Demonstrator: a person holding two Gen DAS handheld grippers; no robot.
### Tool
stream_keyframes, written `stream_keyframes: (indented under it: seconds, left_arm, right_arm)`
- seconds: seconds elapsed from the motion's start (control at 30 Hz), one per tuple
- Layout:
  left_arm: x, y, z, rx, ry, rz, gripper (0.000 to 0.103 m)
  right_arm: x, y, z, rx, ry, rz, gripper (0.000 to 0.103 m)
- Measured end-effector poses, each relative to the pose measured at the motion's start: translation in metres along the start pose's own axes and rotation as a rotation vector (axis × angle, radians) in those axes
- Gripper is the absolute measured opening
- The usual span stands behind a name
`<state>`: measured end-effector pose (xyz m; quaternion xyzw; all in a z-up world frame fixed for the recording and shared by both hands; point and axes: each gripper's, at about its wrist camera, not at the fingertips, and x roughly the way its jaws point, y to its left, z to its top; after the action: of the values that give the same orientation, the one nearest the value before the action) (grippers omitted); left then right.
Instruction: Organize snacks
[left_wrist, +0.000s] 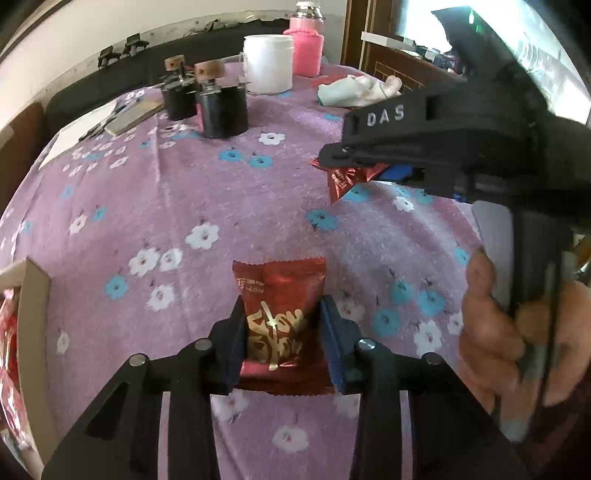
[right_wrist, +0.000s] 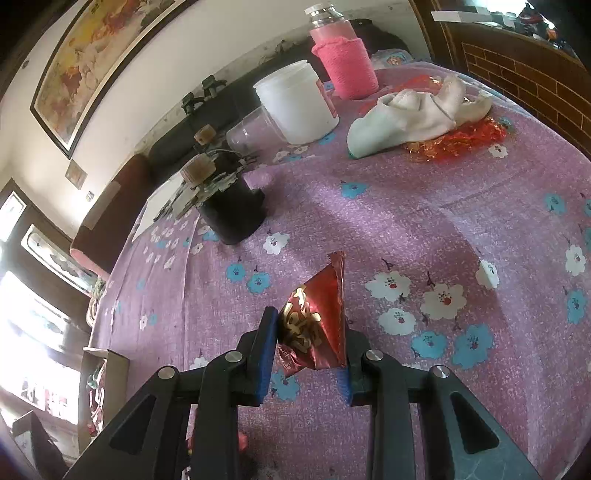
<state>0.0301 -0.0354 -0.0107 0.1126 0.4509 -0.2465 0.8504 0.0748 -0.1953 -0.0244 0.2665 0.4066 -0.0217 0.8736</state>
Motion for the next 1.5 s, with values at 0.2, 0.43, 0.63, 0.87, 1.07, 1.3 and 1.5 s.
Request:
stream_keyframes:
  seconds: [0.2, 0.43, 0.63, 0.87, 1.07, 1.3, 1.5]
  left_arm:
    - [-0.055, 0.032, -0.024, -0.136, -0.058, -0.067, 0.034]
    - [-0.135, 0.109, -0.079, -0.345, -0.148, 0.020, 0.034]
    - [-0.172, 0.176, -0.135, -0.510, -0.168, 0.172, 0.034]
    - [-0.177, 0.216, -0.174, -0.623, -0.153, 0.203, 0.035]
    - [-0.169, 0.225, -0.186, -0.647, -0.129, 0.210, 0.035]
    - [-0.161, 0.233, -0.190, -0.661, -0.092, 0.227, 0.035]
    - [-0.163, 0.234, -0.192, -0.676, -0.104, 0.208, 0.036]
  right_arm:
    - [-0.002, 0.006, -0.003, -0.024, -0.008, 0.007, 0.029]
    - [-0.007, 0.026, -0.014, -0.085, -0.019, 0.028, 0.029]
    - [-0.013, 0.063, -0.037, -0.210, -0.033, 0.027, 0.029]
    - [-0.035, 0.136, -0.091, -0.399, 0.014, 0.117, 0.029]
    - [-0.046, 0.217, -0.152, -0.577, 0.116, 0.249, 0.029]
    - [-0.038, 0.275, -0.210, -0.731, 0.191, 0.276, 0.028]
    - [-0.027, 0.295, -0.239, -0.801, 0.217, 0.241, 0.028]
